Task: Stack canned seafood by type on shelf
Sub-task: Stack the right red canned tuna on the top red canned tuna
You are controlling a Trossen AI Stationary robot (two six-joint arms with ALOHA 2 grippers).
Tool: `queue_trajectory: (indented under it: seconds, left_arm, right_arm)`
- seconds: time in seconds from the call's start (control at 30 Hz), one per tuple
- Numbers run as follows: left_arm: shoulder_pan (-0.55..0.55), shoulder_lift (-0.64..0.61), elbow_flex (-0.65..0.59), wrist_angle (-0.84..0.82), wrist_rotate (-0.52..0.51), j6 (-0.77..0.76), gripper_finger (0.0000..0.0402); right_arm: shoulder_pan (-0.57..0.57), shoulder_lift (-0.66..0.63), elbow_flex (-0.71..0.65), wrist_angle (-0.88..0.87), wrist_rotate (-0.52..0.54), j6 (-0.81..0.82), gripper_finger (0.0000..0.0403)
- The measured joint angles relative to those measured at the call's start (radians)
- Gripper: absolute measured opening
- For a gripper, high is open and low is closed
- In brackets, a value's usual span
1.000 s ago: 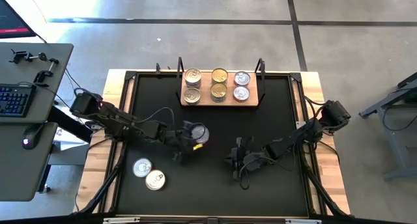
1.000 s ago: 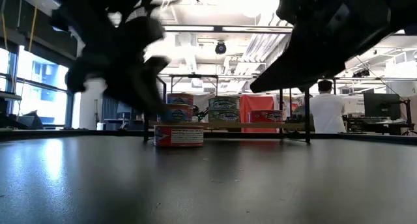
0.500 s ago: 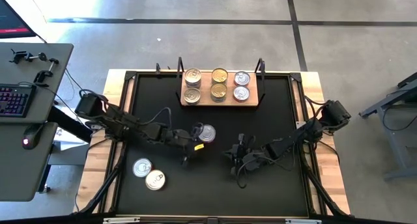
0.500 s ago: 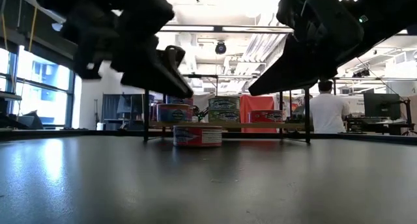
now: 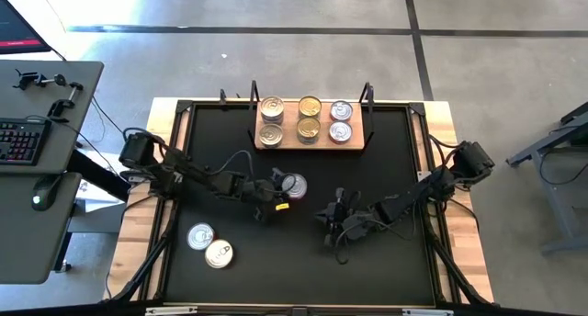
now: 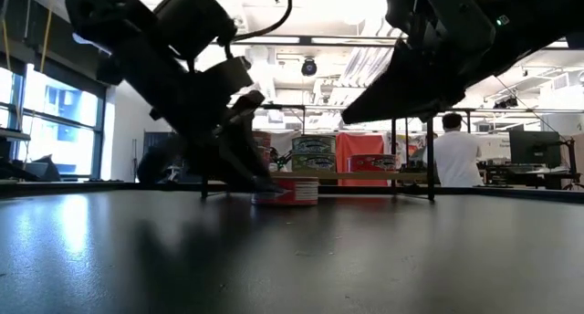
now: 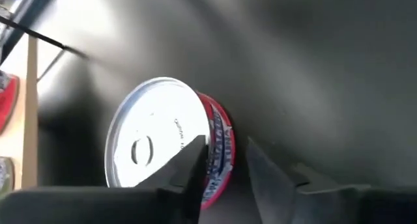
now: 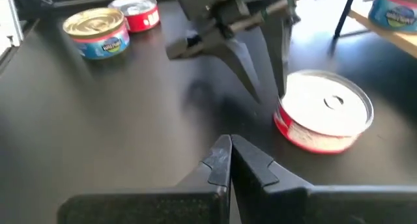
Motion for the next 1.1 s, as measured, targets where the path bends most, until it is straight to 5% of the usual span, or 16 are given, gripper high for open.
queue_trajectory:
  seconds: [0.2,0.5,0.7,0.9,1.1]
  left_arm:
    - [0.003,0.013,-0.003,0.122,0.041,-0.007,0.0011]
    - [0.003,-0.003,0.081,0.149,0.064,-0.068,0.0002]
    - [-0.022,-0.018,0.116,-0.019,0.032,-0.048,0.0038]
    - [-0.022,-0.012,0.119,-0.120,0.014,-0.042,0.0084]
    - [-0.007,0.051,0.118,-0.105,-0.048,0.049,0.0083]
  right_arm:
    - [-0.006,0.000,0.004,0.051,0.000,-0.109,0.0010]
    - [-0.056,0.000,0.016,-0.048,-0.006,-0.257,0.0123]
    - [-0.075,0.000,0.016,-0.090,-0.016,-0.253,0.0185]
    - [-0.075,0.000,0.016,-0.081,-0.103,-0.227,0.0190]
    - [-0.071,0.000,0.016,-0.046,-0.122,-0.259,0.0190]
